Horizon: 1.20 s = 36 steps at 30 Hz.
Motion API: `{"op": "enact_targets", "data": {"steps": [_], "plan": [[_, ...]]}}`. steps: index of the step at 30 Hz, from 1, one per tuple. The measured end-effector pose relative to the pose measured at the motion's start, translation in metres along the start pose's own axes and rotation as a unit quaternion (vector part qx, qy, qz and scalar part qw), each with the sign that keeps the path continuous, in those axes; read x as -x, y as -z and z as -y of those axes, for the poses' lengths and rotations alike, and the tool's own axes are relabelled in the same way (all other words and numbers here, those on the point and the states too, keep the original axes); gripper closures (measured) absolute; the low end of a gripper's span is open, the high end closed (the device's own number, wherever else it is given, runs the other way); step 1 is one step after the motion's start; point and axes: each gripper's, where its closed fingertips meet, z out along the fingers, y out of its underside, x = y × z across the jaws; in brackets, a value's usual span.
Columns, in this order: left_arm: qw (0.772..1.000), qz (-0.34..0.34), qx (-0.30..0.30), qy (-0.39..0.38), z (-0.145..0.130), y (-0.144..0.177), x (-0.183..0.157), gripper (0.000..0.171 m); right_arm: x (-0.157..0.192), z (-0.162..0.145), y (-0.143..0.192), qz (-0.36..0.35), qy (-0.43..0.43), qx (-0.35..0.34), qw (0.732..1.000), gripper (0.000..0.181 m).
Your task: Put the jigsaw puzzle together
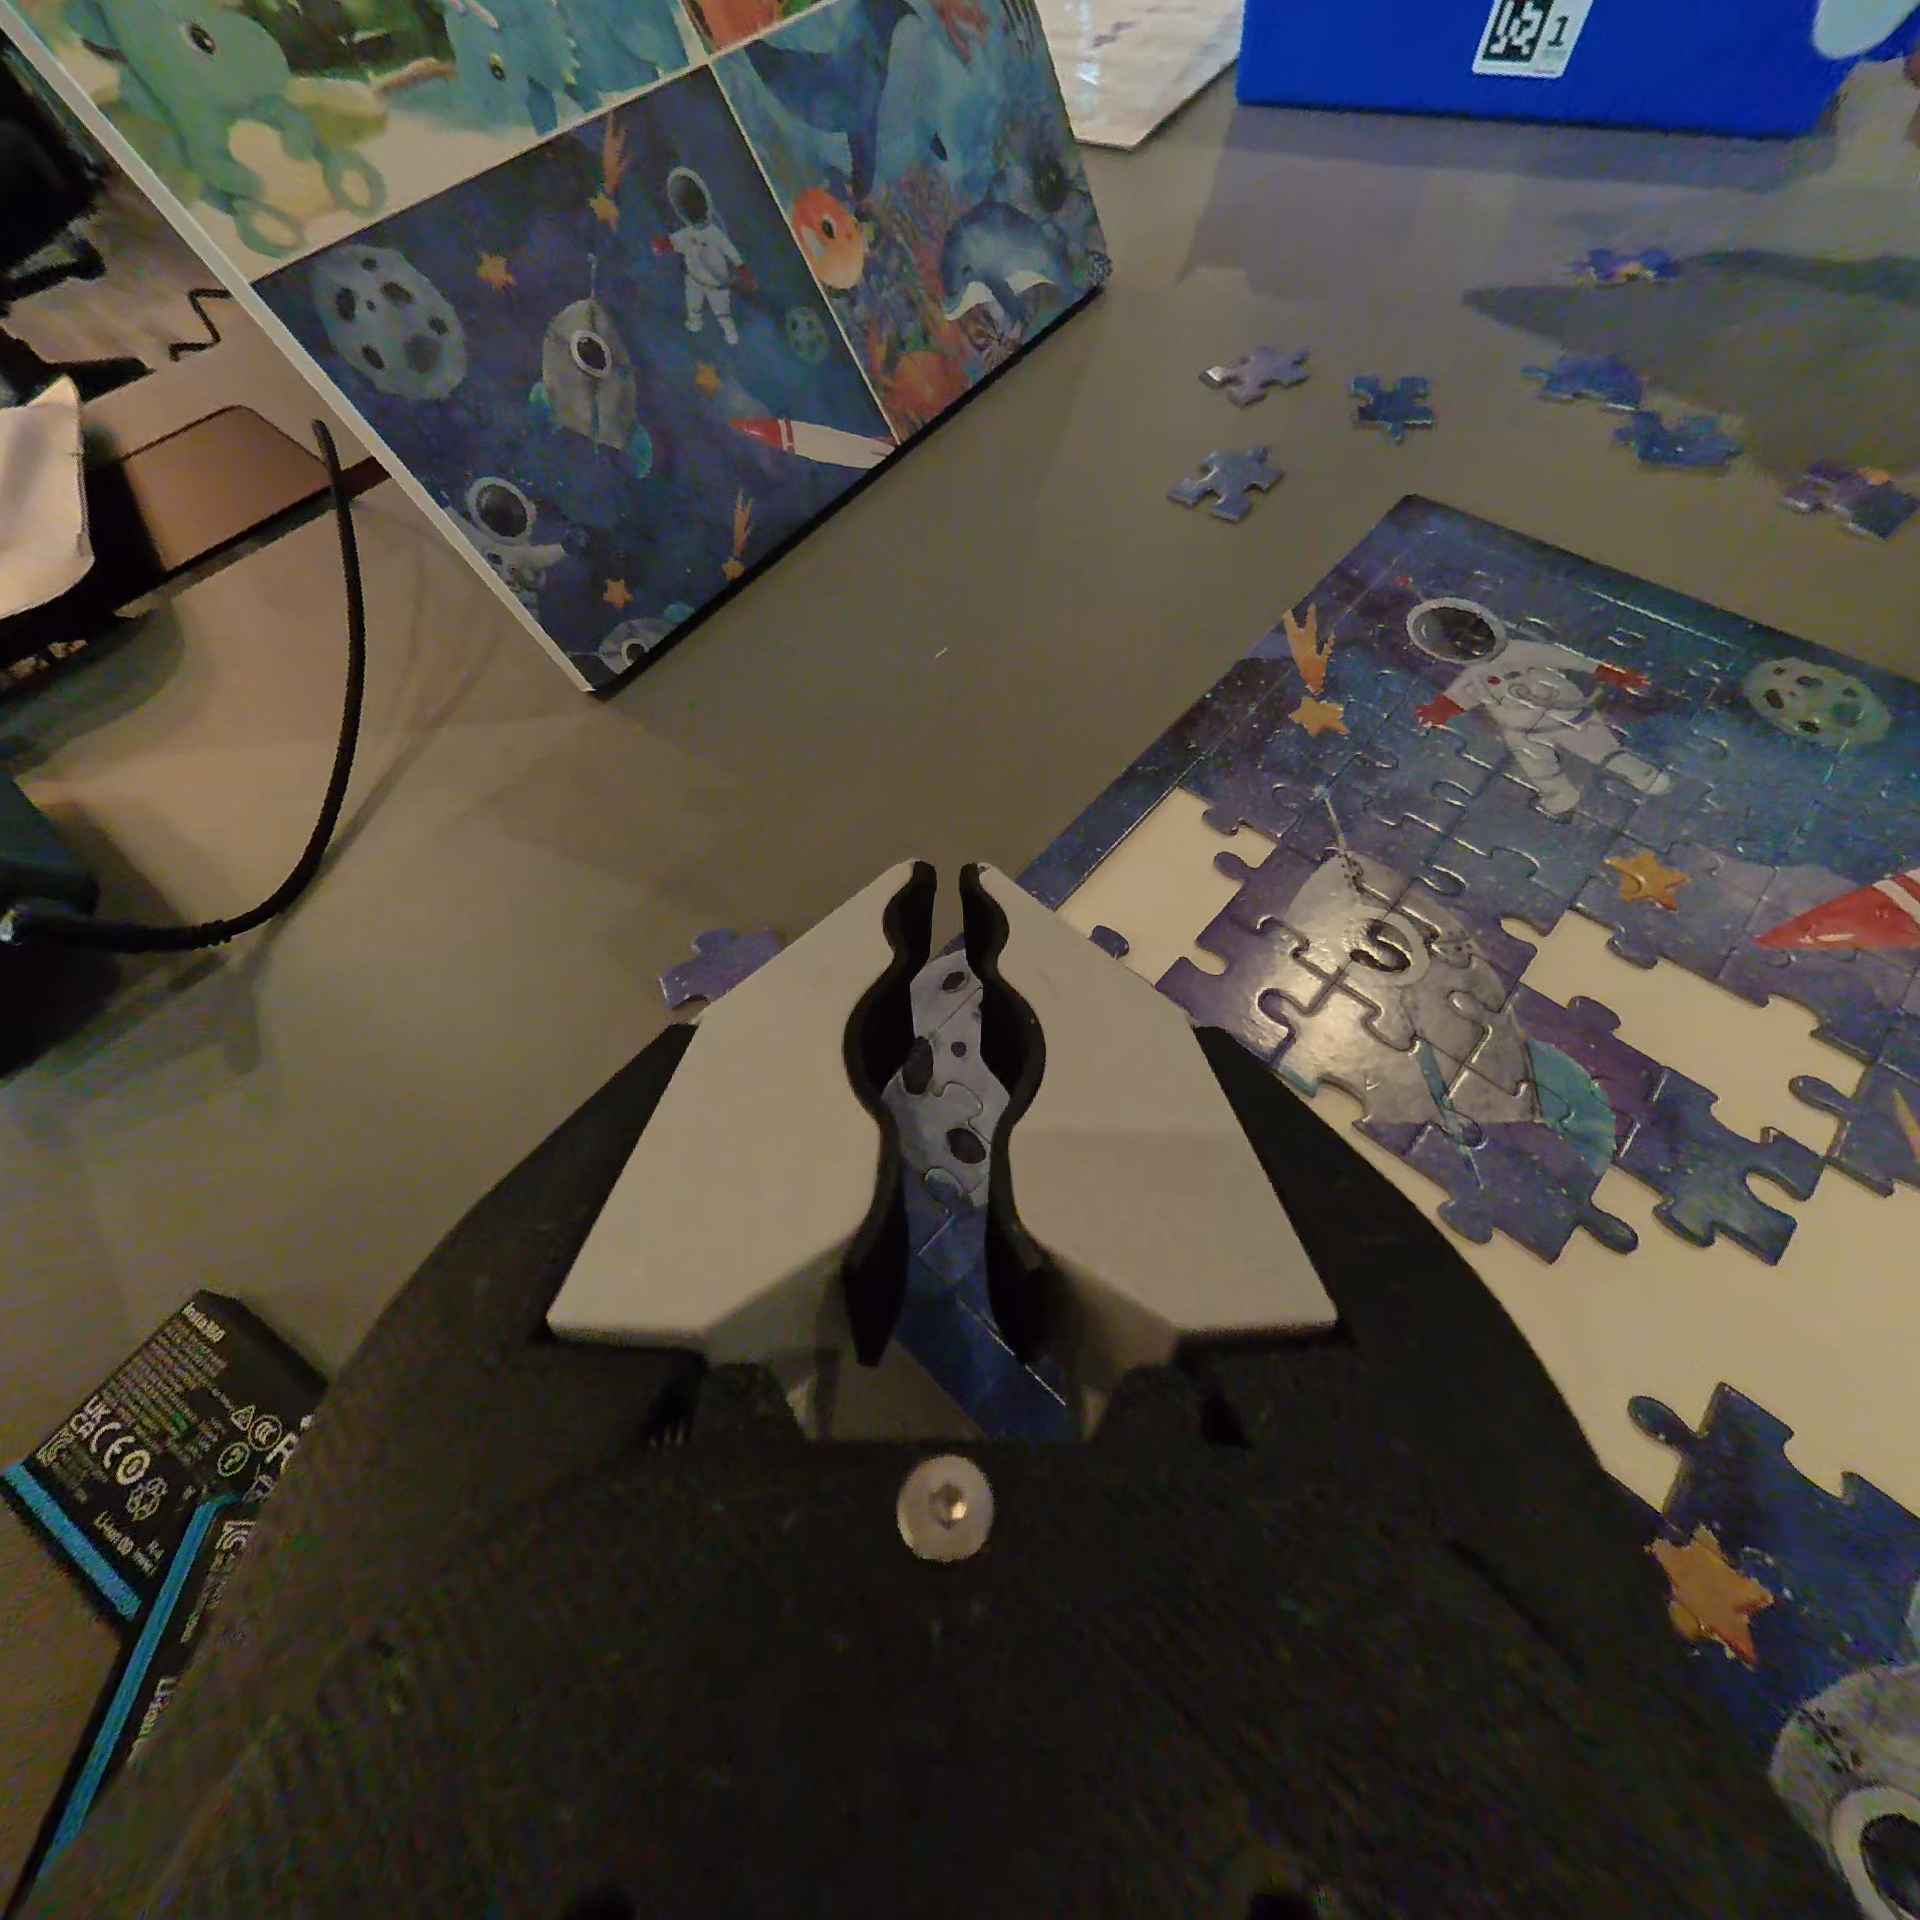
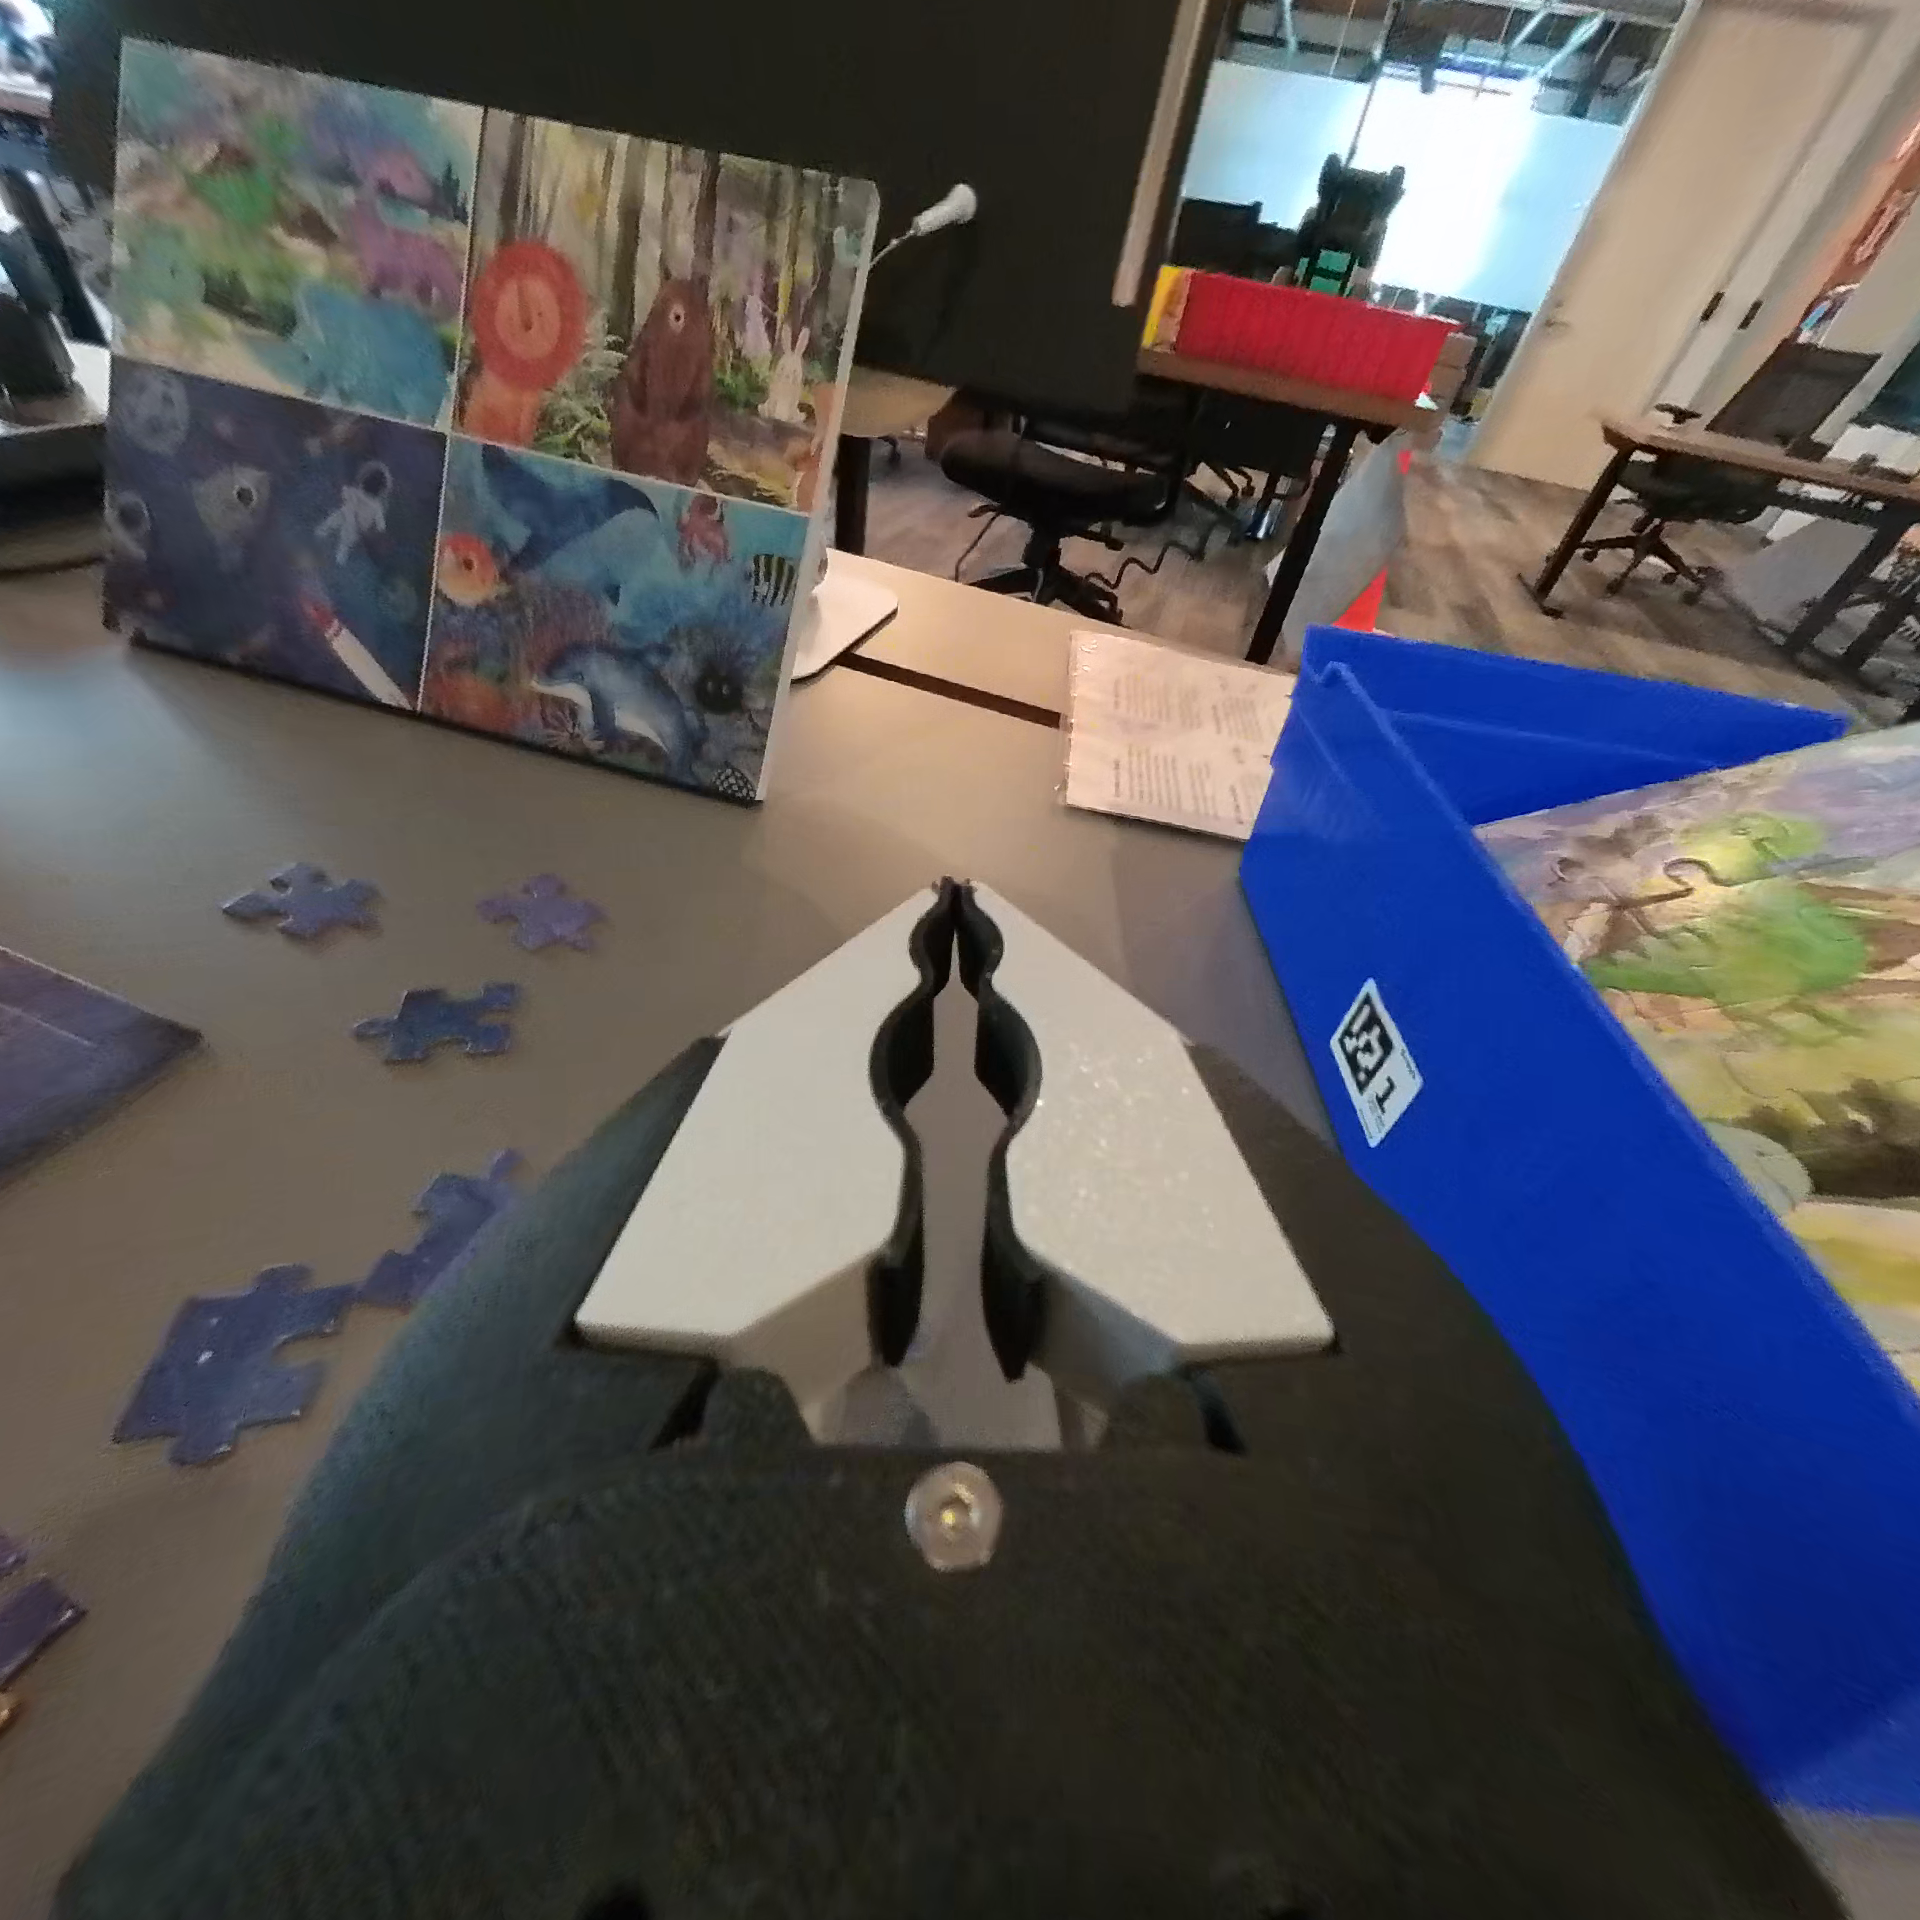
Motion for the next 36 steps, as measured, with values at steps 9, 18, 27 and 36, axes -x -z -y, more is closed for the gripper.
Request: {"op": "enact_targets", "data": {"steps": [9,18,27,36], "plan": [[1.0,-0.001,0.005,-0.004,-0.002,-0.001,-0.001,0.168,0.006,-0.005,-0.004,0.008,0.007,0.012,1.0,0.181],[1.0,0.0,0.01,-0.007,-0.003,-0.002,-0.001,0.167,0.01,-0.013,-0.007,0.021,-0.016,0.036,0.999,0.181],[1.0,0.003,0.014,-0.01,-0.005,-0.003,-0.001,0.167,0.012,-0.026,-0.01,0.041,-0.064,0.073,0.994,0.181],[1.0,0.008,0.016,-0.012,-0.005,-0.004,0.001,0.167,0.017,-0.032,-0.012,0.041,-0.039,0.089,0.994,0.181]]}}
